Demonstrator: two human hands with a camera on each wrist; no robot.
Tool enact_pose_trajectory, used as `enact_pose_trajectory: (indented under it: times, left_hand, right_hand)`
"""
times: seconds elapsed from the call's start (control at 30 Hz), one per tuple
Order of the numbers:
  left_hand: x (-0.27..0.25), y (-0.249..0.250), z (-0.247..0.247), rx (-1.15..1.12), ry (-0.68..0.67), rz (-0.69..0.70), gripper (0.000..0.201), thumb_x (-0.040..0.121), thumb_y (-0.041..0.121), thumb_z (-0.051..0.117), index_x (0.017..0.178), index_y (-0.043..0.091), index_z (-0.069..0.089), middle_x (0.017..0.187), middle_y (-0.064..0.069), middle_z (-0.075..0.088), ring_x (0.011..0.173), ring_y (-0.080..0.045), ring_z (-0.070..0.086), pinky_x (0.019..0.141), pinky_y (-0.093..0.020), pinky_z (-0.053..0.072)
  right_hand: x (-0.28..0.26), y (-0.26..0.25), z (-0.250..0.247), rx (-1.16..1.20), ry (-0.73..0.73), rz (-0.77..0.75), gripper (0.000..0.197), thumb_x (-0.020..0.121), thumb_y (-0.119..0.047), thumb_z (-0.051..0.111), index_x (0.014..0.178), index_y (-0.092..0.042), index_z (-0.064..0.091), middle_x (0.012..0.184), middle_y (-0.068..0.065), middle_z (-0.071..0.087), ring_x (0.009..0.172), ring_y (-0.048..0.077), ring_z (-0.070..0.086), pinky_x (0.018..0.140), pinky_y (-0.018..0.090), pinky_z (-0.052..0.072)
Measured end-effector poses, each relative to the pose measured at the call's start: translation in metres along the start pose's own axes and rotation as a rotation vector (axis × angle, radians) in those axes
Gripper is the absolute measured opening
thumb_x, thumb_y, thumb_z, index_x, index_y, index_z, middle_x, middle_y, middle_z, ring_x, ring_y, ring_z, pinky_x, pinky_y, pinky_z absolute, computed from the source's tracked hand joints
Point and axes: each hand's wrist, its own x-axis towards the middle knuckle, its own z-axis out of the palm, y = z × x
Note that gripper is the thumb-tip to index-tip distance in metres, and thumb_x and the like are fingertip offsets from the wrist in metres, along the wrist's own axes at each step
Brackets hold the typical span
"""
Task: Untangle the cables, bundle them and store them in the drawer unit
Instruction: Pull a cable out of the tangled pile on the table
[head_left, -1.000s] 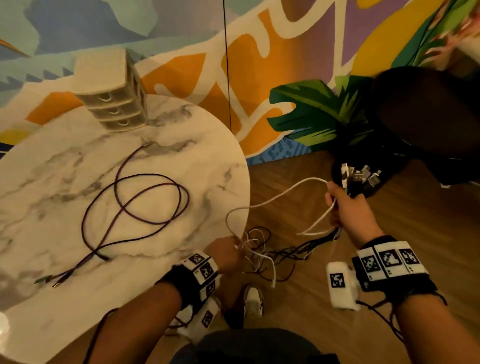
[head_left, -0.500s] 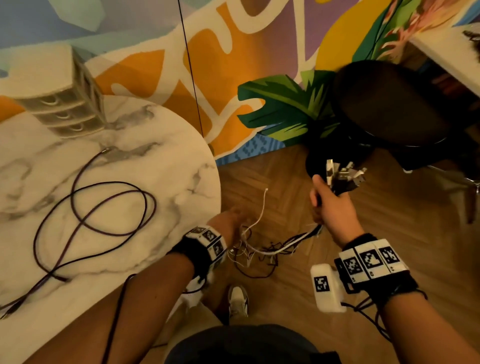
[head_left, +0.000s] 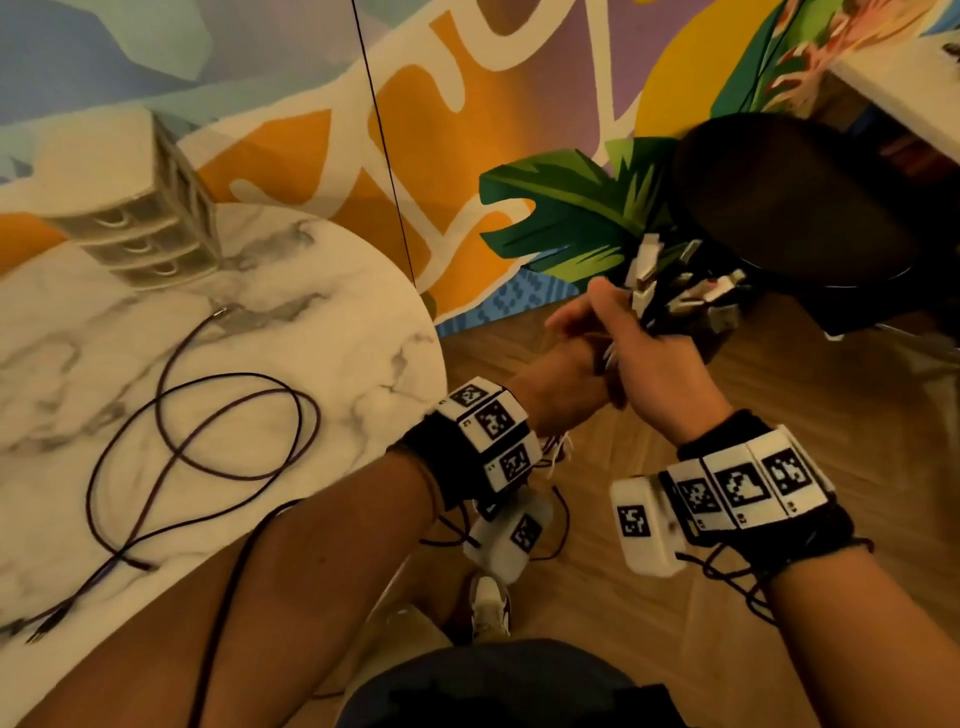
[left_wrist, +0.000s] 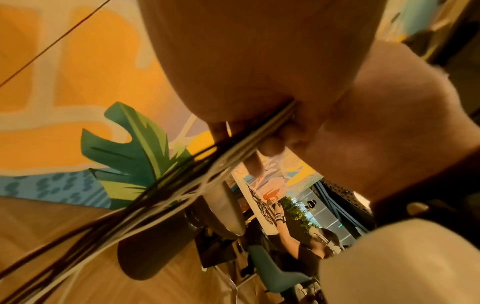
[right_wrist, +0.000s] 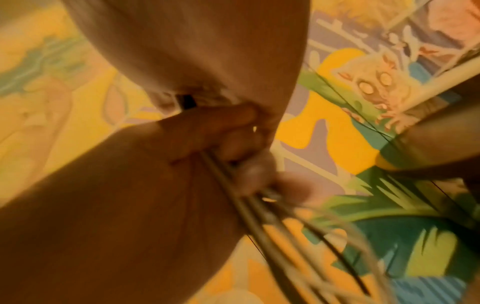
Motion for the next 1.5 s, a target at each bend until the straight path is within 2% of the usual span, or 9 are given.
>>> enact_pose_trajectory:
  times: [0.13, 0.27, 0.4, 0.47, 0.6, 0.87, 1.1, 1.33, 1.5]
  left_hand:
    - [-0.002, 0.008, -0.012, -0.192, 0.134, -0.04, 0.013, 0.093, 0.006, 0.046, 0.083, 0.007, 0.054, 0.077, -0.02, 0.057, 0.07, -0.035, 0.054, 0.068, -0.044, 0.049]
    - [-0.011, 0.001, -0.031, -0.266, 0.183, -0.07, 0.04, 0.099, 0.018, 0.042, 0.061, 0.007, 0.047, 0.052, -0.01, 0.046, 0.048, -0.024, 0.041, 0.052, -0.032, 0.039]
    - [-0.018, -0.001, -0.046, -0.443, 0.233, -0.13, 0.052, 0.099, 0.019, 0.043, 0.048, 0.02, 0.03, 0.037, 0.006, 0.025, 0.033, -0.011, 0.018, 0.039, -0.022, 0.019]
    - [-0.019, 0.001, -0.049, -0.304, 0.314, -0.149, 0.054, 0.094, 0.022, 0.051, 0.043, 0.024, 0.032, 0.037, 0.005, 0.025, 0.033, -0.013, 0.019, 0.04, -0.024, 0.018]
    - [-0.024, 0.018, -0.06, 0.312, 0.277, -0.088, 0.048, 0.09, 0.02, 0.057, 0.046, 0.024, 0.039, 0.041, 0.008, 0.032, 0.035, -0.008, 0.028, 0.043, -0.018, 0.021]
    - [-0.026, 0.078, -0.114, 1.017, 0.345, 0.226, 0.025, 0.092, 0.035, 0.05, 0.071, 0.024, 0.057, 0.051, 0.013, 0.034, 0.048, -0.004, 0.029, 0.059, -0.031, 0.029]
    - [-0.023, 0.052, -0.099, 1.033, 0.529, 0.489, 0.036, 0.089, 0.036, 0.046, 0.057, 0.02, 0.052, 0.044, 0.006, 0.03, 0.039, -0.015, 0.021, 0.046, -0.021, 0.018]
    - [0.002, -0.013, -0.052, 0.878, 0.225, 0.025, 0.041, 0.091, 0.046, 0.046, 0.061, 0.018, 0.05, 0.063, 0.001, 0.052, 0.059, -0.02, 0.05, 0.06, -0.039, 0.048]
    - [0.013, -0.004, -0.044, 0.483, 0.202, -0.188, 0.06, 0.078, 0.064, 0.058, 0.057, 0.009, 0.045, 0.055, -0.004, 0.045, 0.05, -0.016, 0.045, 0.049, -0.029, 0.032]
  right_hand:
    - [0.003, 0.004, -0.005, 0.098, -0.138, -0.017, 0.044, 0.08, -0.064, 0.047, 0.106, -0.034, 0.065, 0.107, -0.007, 0.067, 0.095, 0.007, 0.063, 0.07, 0.022, 0.046]
    - [-0.004, 0.031, 0.02, 0.31, -0.349, 0.002, 0.049, 0.075, -0.026, 0.069, 0.12, -0.027, 0.05, 0.114, -0.003, 0.062, 0.103, 0.005, 0.062, 0.085, 0.022, 0.052]
    - [-0.006, 0.058, 0.065, 0.218, -0.369, 0.114, 0.019, 0.079, -0.007, 0.069, 0.097, -0.007, 0.06, 0.098, 0.021, 0.064, 0.087, 0.029, 0.064, 0.079, 0.042, 0.053]
    - [-0.004, 0.071, 0.089, 0.121, -0.288, 0.1, 0.023, 0.078, -0.021, 0.069, 0.073, -0.001, 0.06, 0.075, 0.021, 0.063, 0.066, 0.033, 0.059, 0.063, 0.045, 0.049]
    - [0.005, 0.091, 0.105, 0.073, -0.139, 0.181, 0.051, 0.086, -0.003, 0.061, 0.044, -0.022, 0.038, 0.035, -0.011, 0.039, 0.035, 0.002, 0.036, 0.043, 0.013, 0.028]
    - [-0.003, 0.171, 0.078, -0.192, -0.021, 0.529, 0.033, 0.092, -0.028, 0.057, 0.06, -0.021, 0.053, 0.052, 0.001, 0.046, 0.045, 0.016, 0.043, 0.045, 0.025, 0.035]
    - [0.009, 0.158, 0.068, -0.128, 0.058, 0.639, 0.044, 0.092, -0.034, 0.055, 0.055, -0.015, 0.041, 0.049, 0.0, 0.037, 0.045, 0.016, 0.033, 0.049, 0.03, 0.028]
    - [0.007, 0.07, 0.054, 0.215, 0.025, 0.361, 0.044, 0.089, -0.008, 0.05, 0.049, -0.026, 0.047, 0.039, -0.011, 0.034, 0.039, 0.011, 0.027, 0.047, 0.026, 0.022]
    - [0.006, 0.031, 0.04, 0.079, -0.012, 0.053, 0.04, 0.085, 0.01, 0.049, 0.067, -0.025, 0.052, 0.046, -0.019, 0.055, 0.044, -0.005, 0.05, 0.045, 0.008, 0.035]
